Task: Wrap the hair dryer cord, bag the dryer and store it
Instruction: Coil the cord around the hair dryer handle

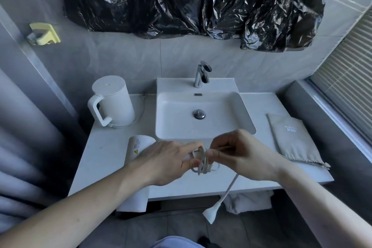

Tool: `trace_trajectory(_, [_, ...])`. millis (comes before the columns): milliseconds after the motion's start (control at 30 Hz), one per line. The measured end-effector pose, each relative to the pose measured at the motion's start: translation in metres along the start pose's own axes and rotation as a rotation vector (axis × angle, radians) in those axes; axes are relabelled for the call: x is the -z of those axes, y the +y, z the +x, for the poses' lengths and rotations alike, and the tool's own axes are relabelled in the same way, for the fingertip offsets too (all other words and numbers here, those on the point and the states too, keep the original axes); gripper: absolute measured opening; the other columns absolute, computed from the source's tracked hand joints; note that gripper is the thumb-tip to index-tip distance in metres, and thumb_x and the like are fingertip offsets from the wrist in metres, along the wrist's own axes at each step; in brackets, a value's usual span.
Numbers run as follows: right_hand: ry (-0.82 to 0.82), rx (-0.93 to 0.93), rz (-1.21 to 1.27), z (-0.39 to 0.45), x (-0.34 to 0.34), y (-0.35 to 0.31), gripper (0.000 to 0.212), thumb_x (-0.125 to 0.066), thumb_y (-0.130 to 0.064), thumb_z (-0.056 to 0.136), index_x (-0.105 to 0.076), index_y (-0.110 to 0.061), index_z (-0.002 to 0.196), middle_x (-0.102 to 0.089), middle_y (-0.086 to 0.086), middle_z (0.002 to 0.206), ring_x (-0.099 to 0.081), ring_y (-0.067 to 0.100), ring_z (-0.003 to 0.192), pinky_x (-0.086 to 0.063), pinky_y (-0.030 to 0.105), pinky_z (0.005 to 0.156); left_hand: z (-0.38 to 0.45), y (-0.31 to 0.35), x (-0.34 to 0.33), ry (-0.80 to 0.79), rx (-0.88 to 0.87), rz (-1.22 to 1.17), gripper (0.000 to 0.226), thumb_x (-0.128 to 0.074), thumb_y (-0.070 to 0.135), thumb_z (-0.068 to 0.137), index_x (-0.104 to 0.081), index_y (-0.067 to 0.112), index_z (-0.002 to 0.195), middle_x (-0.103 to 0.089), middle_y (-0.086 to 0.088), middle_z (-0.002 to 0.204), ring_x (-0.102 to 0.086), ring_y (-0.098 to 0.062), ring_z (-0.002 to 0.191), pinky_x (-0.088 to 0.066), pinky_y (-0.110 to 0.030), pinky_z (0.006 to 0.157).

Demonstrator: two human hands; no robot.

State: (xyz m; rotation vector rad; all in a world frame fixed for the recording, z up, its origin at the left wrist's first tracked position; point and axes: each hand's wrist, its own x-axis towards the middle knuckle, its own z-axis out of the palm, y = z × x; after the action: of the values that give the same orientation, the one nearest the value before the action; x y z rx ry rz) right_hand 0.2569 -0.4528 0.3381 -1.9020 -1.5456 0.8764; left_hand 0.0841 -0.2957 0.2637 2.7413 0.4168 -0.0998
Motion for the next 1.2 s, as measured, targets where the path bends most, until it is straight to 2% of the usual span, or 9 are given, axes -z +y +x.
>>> trace_trajectory(133, [0.134,0.029,-0.107,0.015,0.011,0.014,0.030,-0.080,-0.047,0.090,-0.076,-0.021,0.075,-0.039,-0.002,0.049,-0.030,0.010,0.049,-0.028,0.017,0.047,-0.005,0.005,-0.005,-0.060,-0.041,0.038,0.038,-0.032,0.067,0.104,-0.038,0.051,0.138,-0.074,0.004,0.102,-0.068,-0.031,0.098,-0.054,-0.043,0.079])
trace_trajectory(233, [0.170,-0.010,0.013,0.029,0.012,0.035,0.032,-0.084,-0.044,0.085,-0.075,-0.014,0.078,-0.031,-0.009,0.048,-0.025,0.010,0.047,-0.024,0.015,0.046,-0.009,0.008,-0.005,-0.051,-0.046,0.011,0.051,-0.034,0.072,0.101,-0.031,0.051,0.148,-0.075,0.005,0.116,-0.068,-0.032,0.108,-0.055,-0.045,0.089])
trace_trajectory(433, [0.142,-0.073,0.361,0.044,-0.019,0.073,0.035,-0.077,-0.042,0.087,-0.068,-0.011,0.073,-0.038,-0.011,0.056,-0.028,0.008,0.053,-0.023,0.022,0.048,-0.014,0.011,-0.002,0.018,-0.032,-0.108,0.064,-0.038,0.063,0.105,-0.010,0.036,0.156,-0.069,0.004,0.087,-0.063,-0.030,0.080,-0.053,-0.045,0.082])
trace_trajectory(567, [0.091,-0.119,0.538,0.049,-0.044,0.086,0.032,-0.069,-0.026,0.101,-0.065,-0.017,0.072,-0.055,-0.010,0.059,-0.046,0.004,0.055,-0.036,0.019,0.056,-0.016,0.011,-0.001,0.040,-0.070,-0.116,0.073,-0.039,0.055,0.107,0.005,0.036,0.162,-0.069,0.006,0.092,-0.063,-0.030,0.081,-0.051,-0.045,0.078])
trace_trajectory(700, [0.055,-0.205,0.633,0.047,-0.058,0.089,0.027,-0.079,-0.021,0.091,-0.063,-0.006,0.074,-0.063,0.005,0.067,-0.057,0.016,0.061,-0.044,0.028,0.061,-0.018,0.010,0.005,0.005,-0.110,-0.137,0.051,-0.037,0.049,0.110,-0.016,0.038,0.155,-0.073,0.005,0.099,-0.063,-0.032,0.081,-0.051,-0.046,0.077])
trace_trajectory(800, [0.068,-0.258,0.652,0.040,-0.067,0.088,0.041,-0.071,-0.023,0.075,-0.053,0.013,0.083,-0.043,0.015,0.073,-0.027,0.026,0.070,-0.021,0.037,0.062,-0.019,0.004,0.010,0.037,-0.135,-0.196,0.036,-0.039,0.048,0.110,-0.035,0.041,0.145,-0.075,0.010,0.111,-0.065,-0.027,0.092,-0.052,-0.044,0.079])
trace_trajectory(900, [0.076,-0.334,0.677,0.032,-0.082,0.088,0.025,-0.064,-0.027,0.090,-0.054,-0.005,0.082,-0.029,0.002,0.060,-0.016,0.016,0.060,-0.015,0.029,0.055,-0.014,-0.002,0.009,0.062,-0.108,-0.214,0.034,-0.042,0.049,0.109,-0.042,0.043,0.142,-0.073,0.012,0.118,-0.067,-0.024,0.102,-0.053,-0.042,0.083])
trace_trajectory(1000, [0.062,-0.389,0.612,0.023,-0.098,0.089,0.040,-0.046,-0.030,0.111,-0.066,-0.011,0.083,-0.036,-0.006,0.058,-0.026,0.010,0.049,-0.021,0.025,0.048,-0.007,-0.010,0.008,0.085,-0.056,-0.192,0.029,-0.042,0.049,0.109,-0.047,0.042,0.137,-0.073,0.013,0.118,-0.068,-0.023,0.104,-0.054,-0.044,0.084])
trace_trajectory(1200, [-0.023,-0.360,0.216,-0.008,-0.098,0.061,0.041,-0.044,-0.041,0.106,-0.071,-0.018,0.086,-0.048,-0.005,0.058,-0.042,0.012,0.047,-0.042,0.030,0.050,0.009,-0.022,0.005,0.058,0.025,-0.086,0.024,-0.040,0.050,0.109,-0.051,0.038,0.127,-0.071,0.012,0.119,-0.066,-0.025,0.105,-0.053,-0.044,0.084])
